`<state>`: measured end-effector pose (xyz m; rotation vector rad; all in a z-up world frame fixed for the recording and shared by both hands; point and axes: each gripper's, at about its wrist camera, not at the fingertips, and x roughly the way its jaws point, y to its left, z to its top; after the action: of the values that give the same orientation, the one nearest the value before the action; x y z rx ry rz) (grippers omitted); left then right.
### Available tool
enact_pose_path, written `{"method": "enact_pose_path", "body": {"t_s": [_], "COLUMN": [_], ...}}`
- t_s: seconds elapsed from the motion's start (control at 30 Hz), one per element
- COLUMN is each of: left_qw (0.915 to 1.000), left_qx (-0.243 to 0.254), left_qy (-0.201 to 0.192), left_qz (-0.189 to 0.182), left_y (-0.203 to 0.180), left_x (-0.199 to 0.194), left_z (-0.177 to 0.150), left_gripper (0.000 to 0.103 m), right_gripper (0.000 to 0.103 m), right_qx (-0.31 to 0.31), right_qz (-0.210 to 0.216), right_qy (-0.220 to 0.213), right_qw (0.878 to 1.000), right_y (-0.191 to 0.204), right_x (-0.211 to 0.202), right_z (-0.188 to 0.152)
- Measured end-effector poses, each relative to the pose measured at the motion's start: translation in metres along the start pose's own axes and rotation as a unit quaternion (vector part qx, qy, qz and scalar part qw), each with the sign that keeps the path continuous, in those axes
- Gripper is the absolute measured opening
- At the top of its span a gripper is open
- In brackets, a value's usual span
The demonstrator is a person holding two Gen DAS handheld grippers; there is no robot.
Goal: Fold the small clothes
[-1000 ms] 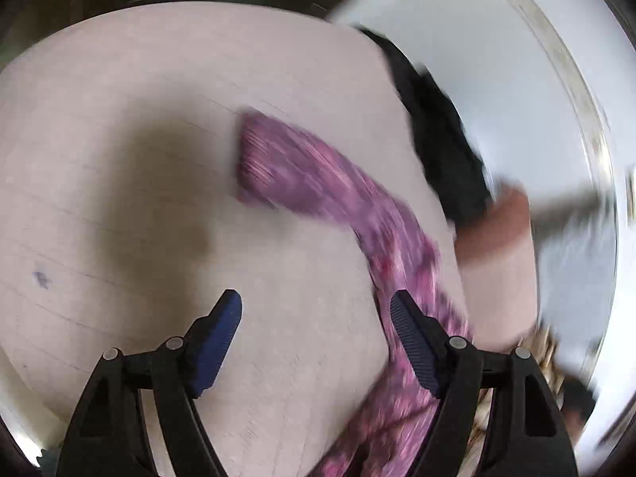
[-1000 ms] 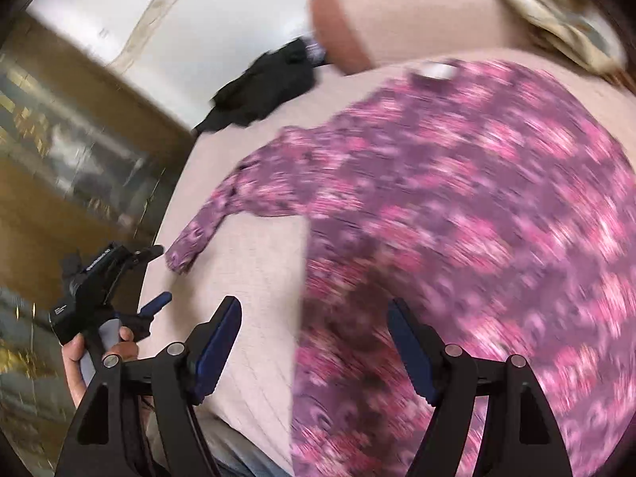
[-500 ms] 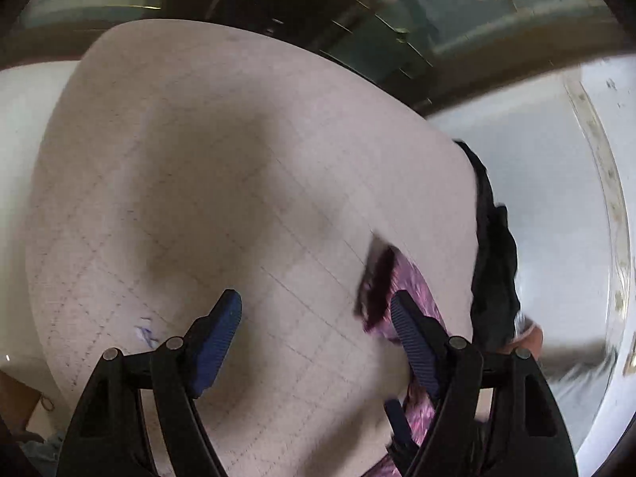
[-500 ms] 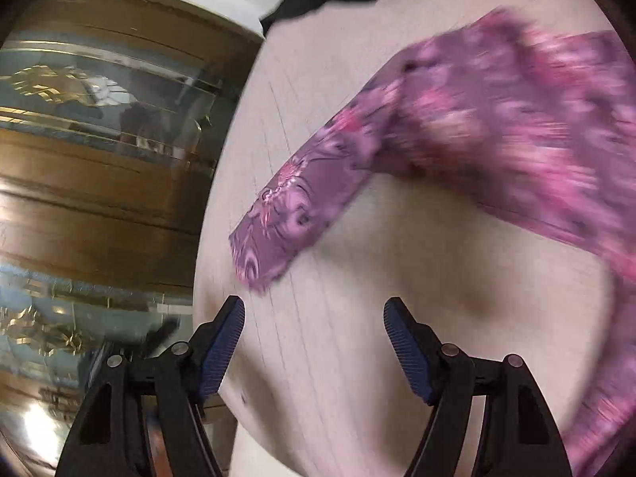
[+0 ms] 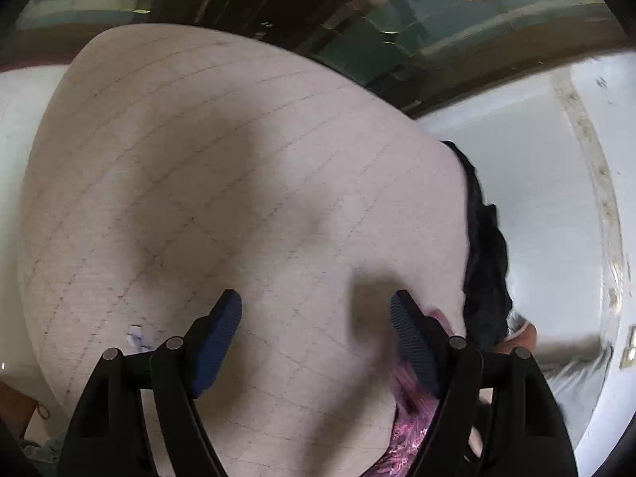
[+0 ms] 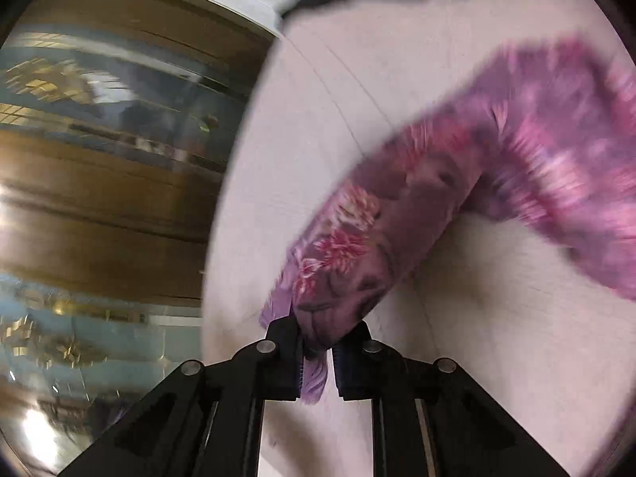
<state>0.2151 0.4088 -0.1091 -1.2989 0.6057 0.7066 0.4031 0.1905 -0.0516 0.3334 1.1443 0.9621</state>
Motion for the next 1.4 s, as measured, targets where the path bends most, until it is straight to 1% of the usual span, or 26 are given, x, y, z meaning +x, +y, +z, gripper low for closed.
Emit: {"method": "enact_pose_path", "body": {"t_s": [0.07, 0.1, 0.17, 0.2, 0.23, 0.27, 0.37, 0.47, 0.57, 0.63, 0.7, 0.77, 0.83, 0.87, 0.9, 0.93, 1.03, 1.1, 1.17, 1.2, 1.23, 1.27, 1.3, 1.33, 1.37, 1.4], "left_qw": [0.999, 0.9966, 0.9844, 0.9727, 0.9519, 0.9369, 0.8937, 0.8794, 0.8743, 0.8705, 0.8757, 0.8857, 0.8932, 0.8919, 0.8896, 0.887, 0.88, 0.8689, 0.8536, 0.8503, 0.8463, 0.841, 0.8334, 0.8281, 0.8246, 0.8255], "left_qx": [0.024, 0.036, 0.055, 0.064, 0.077, 0.085, 0.109, 0.126, 0.134, 0.151, 0.17, 0.2, 0.235, 0.262, 0.281, 0.297, 0.308, 0.323, 0.34, 0.348, 0.36, 0.381, 0.401, 0.41, 0.413, 0.412], "left_qy": [0.022, 0.044, 0.114, 0.162, 0.228, 0.269, 0.371, 0.407, 0.425, 0.436, 0.426, 0.399, 0.365, 0.352, 0.344, 0.335, 0.33, 0.339, 0.364, 0.369, 0.373, 0.373, 0.374, 0.378, 0.382, 0.381], "left_qz": [-0.032, -0.059, -0.122, -0.153, -0.189, -0.207, -0.228, -0.211, -0.193, -0.171, -0.15, -0.129, -0.117, -0.112, -0.108, -0.113, -0.147, -0.162, -0.152, -0.14, -0.12, -0.092, -0.068, -0.06, -0.059, -0.06], "left_y": [-0.012, -0.019, -0.035, -0.043, -0.055, -0.062, -0.081, -0.086, -0.081, -0.081, -0.084, -0.088, -0.095, -0.099, -0.103, -0.108, -0.114, -0.113, -0.111, -0.112, -0.11, -0.107, -0.104, -0.101, -0.099, -0.101], "left_x": [0.003, 0.008, 0.026, 0.037, 0.052, 0.061, 0.08, 0.084, 0.085, 0.091, 0.094, 0.097, 0.095, 0.094, 0.092, 0.088, 0.077, 0.066, 0.067, 0.068, 0.072, 0.076, 0.08, 0.082, 0.083, 0.083], "left_z": [-0.008, -0.015, -0.03, -0.041, -0.059, -0.072, -0.129, -0.18, -0.222, -0.248, -0.264, -0.271, -0.275, -0.275, -0.277, -0.278, -0.282, -0.287, -0.303, -0.311, -0.32, -0.329, -0.337, -0.341, -0.344, -0.345], "left_gripper": [0.076, 0.076, 0.079, 0.08, 0.08, 0.08, 0.08, 0.08, 0.08, 0.08, 0.08, 0.07, 0.041, 0.033, 0.017, 0.005, 0.004, 0.004, 0.004, 0.005, 0.014, 0.021, 0.038, 0.041, 0.041, 0.041], "right_gripper": [0.013, 0.013, 0.013, 0.013, 0.013, 0.013, 0.013, 0.013, 0.013, 0.013, 0.013, 0.013, 0.013, 0.013, 0.013, 0.013, 0.013, 0.013, 0.013, 0.016, 0.016, 0.024, 0.033, 0.057, 0.062, 0.062], "right_qx": [-0.028, -0.044, -0.052, -0.058, -0.069, -0.082, -0.083, -0.073, -0.043, -0.031, -0.026, -0.036, -0.049, -0.055, -0.061, -0.066, -0.093, -0.125, -0.151, -0.158, -0.153, -0.132, -0.109, -0.086, -0.059, -0.042], "right_qz": [0.007, 0.005, 0.014, 0.012, 0.003, -0.012, -0.03, -0.047, -0.059, -0.068, -0.054, -0.051, -0.058, -0.065, -0.07, -0.072, -0.087, -0.076, -0.065, -0.071, -0.073, -0.074, -0.086, -0.107, -0.124, -0.121], "right_qy": [-0.021, -0.032, -0.037, -0.046, -0.057, -0.069, -0.079, -0.071, -0.058, -0.064, -0.069, -0.068, -0.058, -0.051, -0.045, -0.042, -0.031, -0.03, -0.019, -0.005, 0.018, 0.047, 0.064, 0.072, 0.073, 0.063], "right_qw": [0.999, 0.999, 0.998, 0.997, 0.996, 0.994, 0.993, 0.994, 0.996, 0.995, 0.996, 0.996, 0.995, 0.995, 0.995, 0.994, 0.991, 0.989, 0.986, 0.985, 0.985, 0.987, 0.988, 0.988, 0.988, 0.99], "right_y": [0.01, 0.012, 0.005, -0.002, -0.006, -0.011, -0.038, -0.071, -0.119, -0.143, -0.159, -0.163, -0.164, -0.167, -0.172, -0.175, -0.176, -0.173, -0.177, -0.184, -0.197, -0.219, -0.239, -0.256, -0.272, -0.279], "right_x": [-0.045, -0.072, -0.112, -0.134, -0.152, -0.171, -0.217, -0.245, -0.267, -0.283, -0.298, -0.305, -0.303, -0.303, -0.306, -0.307, -0.321, -0.341, -0.357, -0.359, -0.358, -0.352, -0.347, -0.343, -0.341, -0.342], "right_z": [-0.008, -0.015, -0.028, -0.039, -0.049, -0.063, -0.109, -0.145, -0.172, -0.185, -0.195, -0.201, -0.2, -0.2, -0.2, -0.199, -0.202, -0.206, -0.213, -0.216, -0.219, -0.222, -0.224, -0.227, -0.232, -0.237]}}
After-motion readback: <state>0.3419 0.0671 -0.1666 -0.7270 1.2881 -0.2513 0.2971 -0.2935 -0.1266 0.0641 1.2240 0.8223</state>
